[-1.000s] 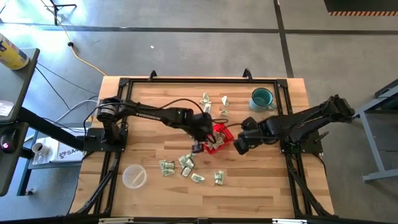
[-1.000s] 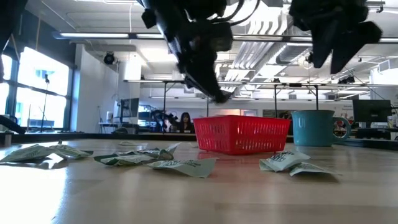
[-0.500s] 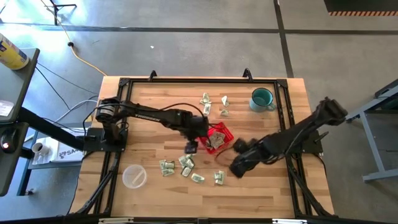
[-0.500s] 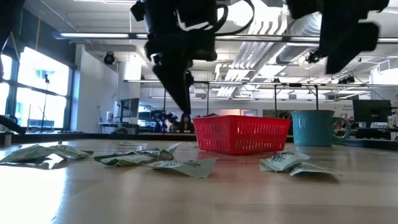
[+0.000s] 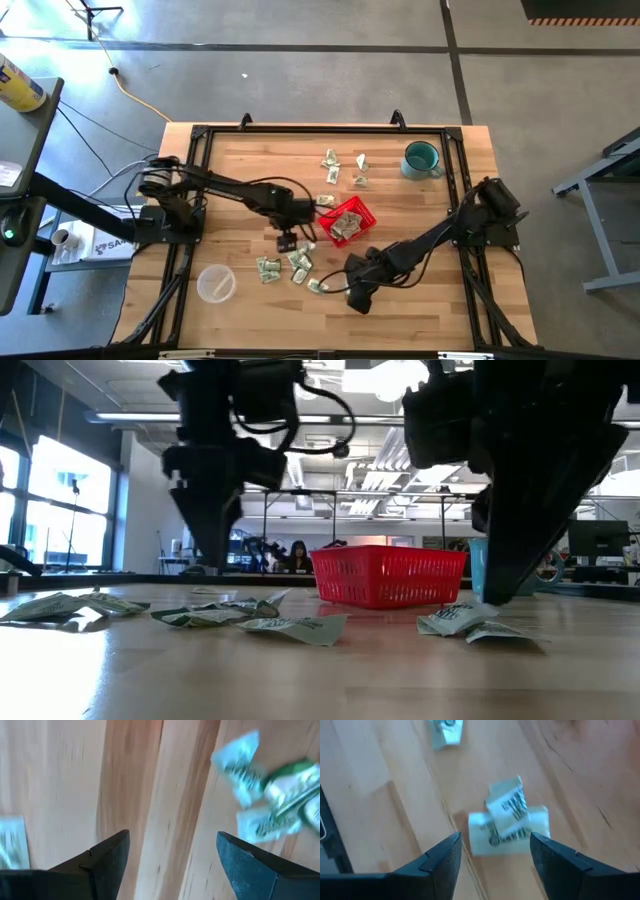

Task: Pick and place items into bin
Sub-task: Put the white stevia pack into the red bin

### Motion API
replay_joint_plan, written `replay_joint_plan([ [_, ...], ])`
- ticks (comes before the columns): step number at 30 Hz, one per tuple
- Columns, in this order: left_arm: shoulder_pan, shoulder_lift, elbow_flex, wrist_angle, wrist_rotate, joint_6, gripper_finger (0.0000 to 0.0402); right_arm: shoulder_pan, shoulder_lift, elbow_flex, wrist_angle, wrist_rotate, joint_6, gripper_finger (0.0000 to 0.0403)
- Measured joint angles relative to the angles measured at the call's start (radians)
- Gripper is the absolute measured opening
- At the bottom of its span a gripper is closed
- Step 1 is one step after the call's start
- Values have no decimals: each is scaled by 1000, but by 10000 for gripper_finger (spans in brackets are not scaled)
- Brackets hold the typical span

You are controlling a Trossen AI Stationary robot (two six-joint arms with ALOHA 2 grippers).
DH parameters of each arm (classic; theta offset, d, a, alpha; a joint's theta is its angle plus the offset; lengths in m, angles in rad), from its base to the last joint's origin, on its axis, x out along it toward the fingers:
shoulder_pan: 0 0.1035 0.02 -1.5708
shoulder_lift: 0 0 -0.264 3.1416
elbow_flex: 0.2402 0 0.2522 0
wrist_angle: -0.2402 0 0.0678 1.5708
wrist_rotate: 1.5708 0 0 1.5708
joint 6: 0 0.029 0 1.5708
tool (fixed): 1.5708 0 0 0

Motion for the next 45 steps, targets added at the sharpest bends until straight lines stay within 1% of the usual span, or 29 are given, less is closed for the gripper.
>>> replay_joint_plan([
  [6, -40, -139, -167, 40, -11, -127, 333, -1, 9, 0, 9, 92, -20, 209],
  [8, -53, -177, -216, 64, -11, -173, 333, -2, 9, 0, 16, 107, -39, 207],
  [11, -66, -227, -276, 79, -12, -230, 333, -10, 24, 1, 79, 79, -88, 206],
  [15, -75, -268, -332, 86, -13, -284, 333, -10, 77, 1, 143, -11, -193, 201],
  [16, -78, -275, -339, 93, -13, -297, 333, -10, 85, 2, 146, -26, -199, 197],
  [18, -79, -289, -357, 98, -13, -310, 333, -9, 99, 4, 135, -21, -183, 184],
  [20, -83, -294, -363, 90, -11, -329, 333, -10, 100, 5, 98, -5, -148, 161],
  [22, -85, -293, -365, 95, -11, -336, 333, -11, 100, 6, 67, 0, -124, 129],
  [25, -92, -293, -366, 102, -11, -333, 333, -11, 91, 8, 9, 2, -89, 67],
  [27, -92, -293, -366, 102, -11, -331, 333, -20, 91, 32, -40, -4, -66, 23],
  [28, -92, -293, -366, 103, -11, -331, 333, -24, 93, 51, -68, -10, -61, 12],
  [30, -92, -293, -366, 103, -12, -330, 333, -34, 99, 106, -135, 4, -60, 13],
  [32, -92, -293, -366, 105, -14, -329, 333, -45, 101, 182, -223, 62, -74, 14],
  [34, -92, -293, -366, 108, -14, -328, 333, -58, 99, 284, -319, 157, -131, 4],
  [38, -92, -293, -366, 131, -14, -328, 333, -99, 97, 472, -591, 377, -223, 4],
  [39, -92, -293, -366, 135, -14, -328, 333, -115, 97, 510, -638, 417, -247, 2],
  [40, -92, -292, -366, 135, -14, -328, 333, -134, 96, 540, -676, 435, -274, 1],
  [41, -92, -292, -366, 135, -14, -328, 333, -153, 94, 558, -712, 437, -303, 2],
  [42, -92, -292, -366, 136, -14, -329, 333, -173, 93, 564, -734, 414, -325, 5],
  [44, -92, -292, -366, 136, -14, -329, 333, -206, 92, 550, -755, 336, -325, 13],
  [45, -92, -292, -366, 135, -13, -329, 333, -217, 93, 537, -751, 275, -326, 19],
])
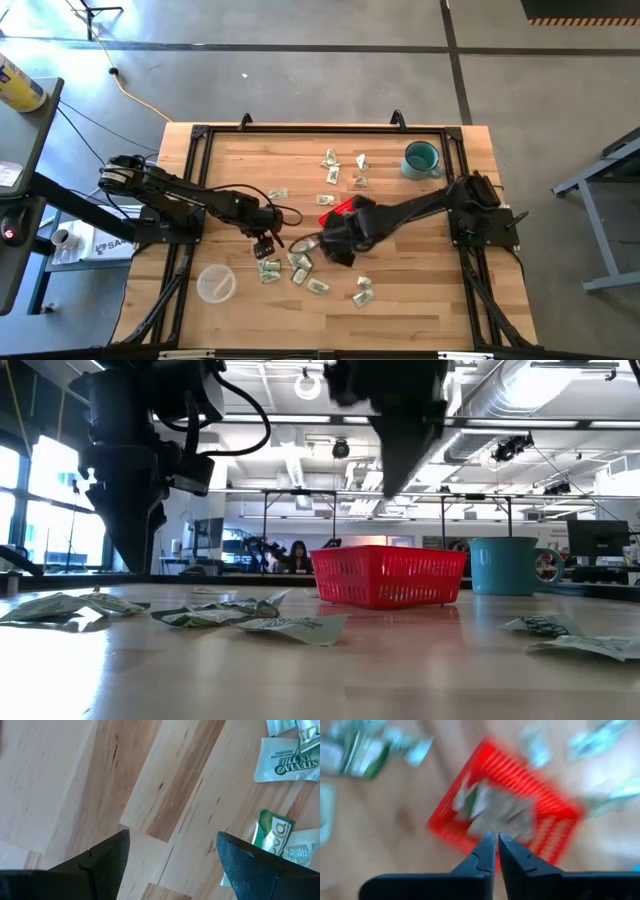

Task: Pick and place items into bin
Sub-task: Put the white stevia pack into the red bin

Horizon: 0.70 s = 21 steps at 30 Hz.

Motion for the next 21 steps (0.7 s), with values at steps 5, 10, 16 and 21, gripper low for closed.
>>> replay_joint_plan([
  [5, -15, 0, -1, -7, -7, -20, 333, 53, 1, -87, 31, -218, 26, 84],
  [10, -60, 0, -23, 23, -33, -47, 333, 162, 1, -153, 132, -262, 64, 193],
  [16, -84, 0, -42, 65, -37, -56, 333, 230, 0, -251, 308, -200, 81, 296],
  [21, -84, 0, -42, 66, -39, -56, 333, 239, 1, -362, 356, -245, 269, 309],
])
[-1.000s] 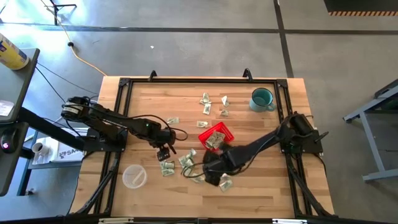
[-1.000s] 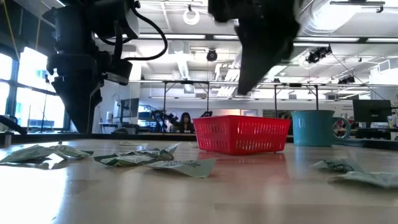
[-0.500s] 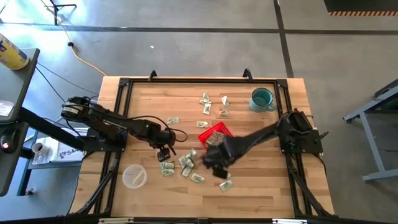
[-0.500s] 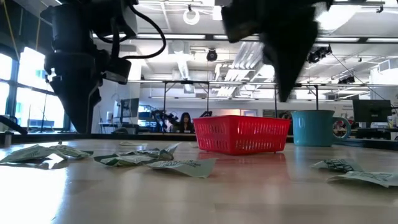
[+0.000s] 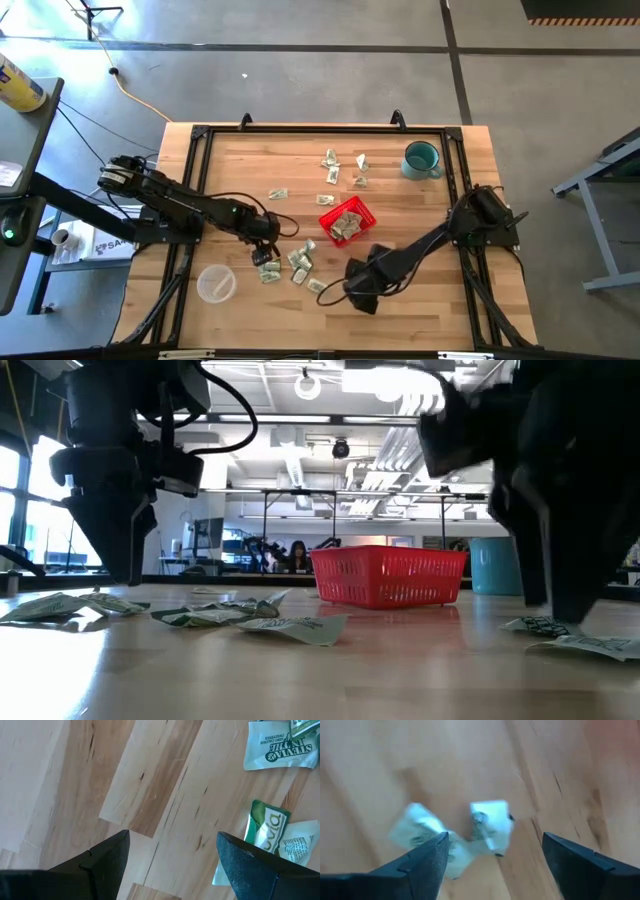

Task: Pick and place items into bin
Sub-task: Put the white stevia pack into the red bin

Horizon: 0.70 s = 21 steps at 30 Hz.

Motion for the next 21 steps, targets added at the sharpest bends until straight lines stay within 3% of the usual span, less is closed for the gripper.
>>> replay_joint_plan([
  [4, 0, 0, 0, 0, 0, 0, 333, -13, 0, -39, 45, 10, 92, 290],
  [9, 0, 0, 0, -3, 0, 0, 333, -26, -1, -67, 99, 23, 84, 237],
  [21, 0, 0, -1, -3, 0, 0, 333, -28, -5, -84, 38, -40, 126, 16],
])
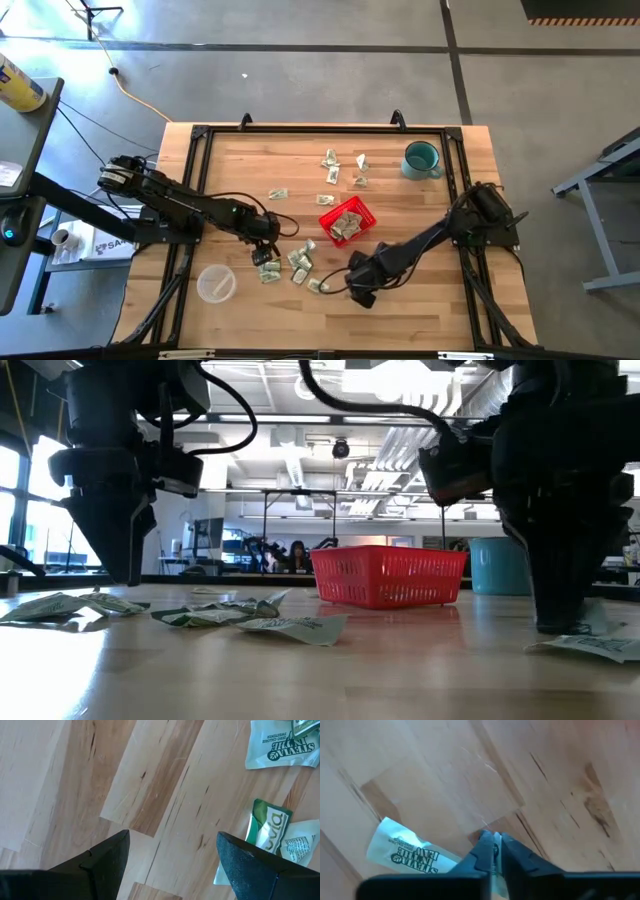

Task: Pick and place items into bin
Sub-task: Put the white stevia pack into the red bin

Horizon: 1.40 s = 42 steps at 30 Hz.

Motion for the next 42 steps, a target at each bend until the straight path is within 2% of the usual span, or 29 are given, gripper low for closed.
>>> replay_joint_plan([
  [2, 0, 0, 0, 0, 0, 2, 333, -16, 5, 33, -23, -3, 14, 11],
  [4, 0, 0, 0, 0, 0, 4, 333, -38, 2, 82, -56, 45, 19, 17],
  [7, 0, 0, 0, -1, 0, 15, 333, -86, -38, 181, -123, 218, -13, 7],
  [10, 0, 0, 0, -5, 0, 33, 333, -138, -75, 271, -217, 412, -110, 8],
  [12, 0, 0, 0, -7, 0, 39, 333, -177, -86, 319, -240, 481, -201, 17],
  [14, 0, 0, 0, -18, 0, 38, 333, -226, -88, 345, -239, 469, -282, 25],
  [16, 0, 0, 0, -31, 3, 37, 333, -277, -84, 344, -230, 401, -312, 34],
  [19, 1, 0, 0, -45, 79, 26, 333, -341, -72, 304, -159, 288, -301, 56],
  [22, 0, 0, 0, -58, 162, -12, 333, -375, -71, 266, -132, 236, -223, 94],
  [26, 0, 0, 0, -85, 215, -54, 333, -391, -72, 267, -133, 181, -180, 160],
  [31, 0, 0, 0, -76, 222, -69, 333, -359, -73, 267, -136, 161, -193, 241],
  [34, 0, 1, 0, -55, 224, -75, 333, -310, -73, 267, -161, 180, -185, 272],
  [37, 0, 5, 0, -18, 225, -78, 333, -255, -73, 267, -197, 197, -157, 288],
  [42, -19, 40, 0, 36, 233, -140, 333, -175, -73, 267, -284, 243, -85, 291],
])
